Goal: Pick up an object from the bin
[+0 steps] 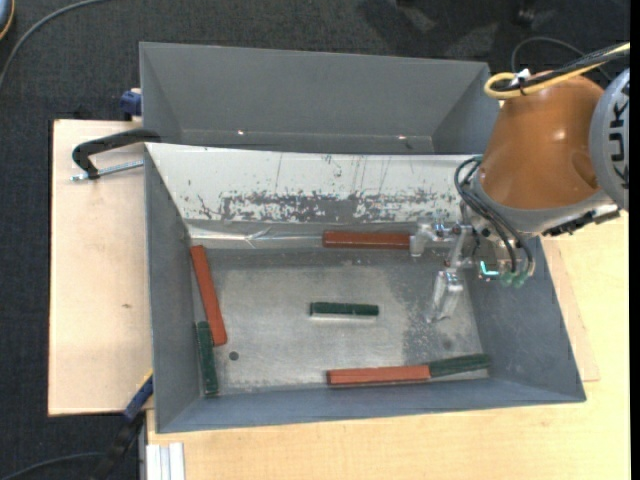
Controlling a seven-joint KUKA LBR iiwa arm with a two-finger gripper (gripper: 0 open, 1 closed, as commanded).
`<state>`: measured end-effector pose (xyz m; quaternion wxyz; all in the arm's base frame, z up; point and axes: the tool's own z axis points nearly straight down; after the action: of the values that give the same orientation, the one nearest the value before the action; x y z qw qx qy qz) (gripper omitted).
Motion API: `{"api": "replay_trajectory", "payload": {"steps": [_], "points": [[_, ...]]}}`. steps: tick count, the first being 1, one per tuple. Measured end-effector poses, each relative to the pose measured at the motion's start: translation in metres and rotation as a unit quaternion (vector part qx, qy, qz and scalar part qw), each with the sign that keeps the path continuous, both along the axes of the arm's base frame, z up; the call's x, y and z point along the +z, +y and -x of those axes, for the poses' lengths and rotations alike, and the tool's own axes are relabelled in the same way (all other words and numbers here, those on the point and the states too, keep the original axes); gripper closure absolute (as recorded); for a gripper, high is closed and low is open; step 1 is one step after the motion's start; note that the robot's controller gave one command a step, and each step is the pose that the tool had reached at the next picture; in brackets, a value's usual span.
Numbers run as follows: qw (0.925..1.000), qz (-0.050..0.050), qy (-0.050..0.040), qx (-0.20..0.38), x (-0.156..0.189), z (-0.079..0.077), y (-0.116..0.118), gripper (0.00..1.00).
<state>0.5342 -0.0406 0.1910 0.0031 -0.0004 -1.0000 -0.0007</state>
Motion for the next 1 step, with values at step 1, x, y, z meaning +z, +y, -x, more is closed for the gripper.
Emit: {"api": "replay_trajectory", "payload": {"steps": [1], "points": [[0.9996, -0.001, 0.0005, 0.028, -0.1246, -0.0051, 0.0897, 0.00]]}}
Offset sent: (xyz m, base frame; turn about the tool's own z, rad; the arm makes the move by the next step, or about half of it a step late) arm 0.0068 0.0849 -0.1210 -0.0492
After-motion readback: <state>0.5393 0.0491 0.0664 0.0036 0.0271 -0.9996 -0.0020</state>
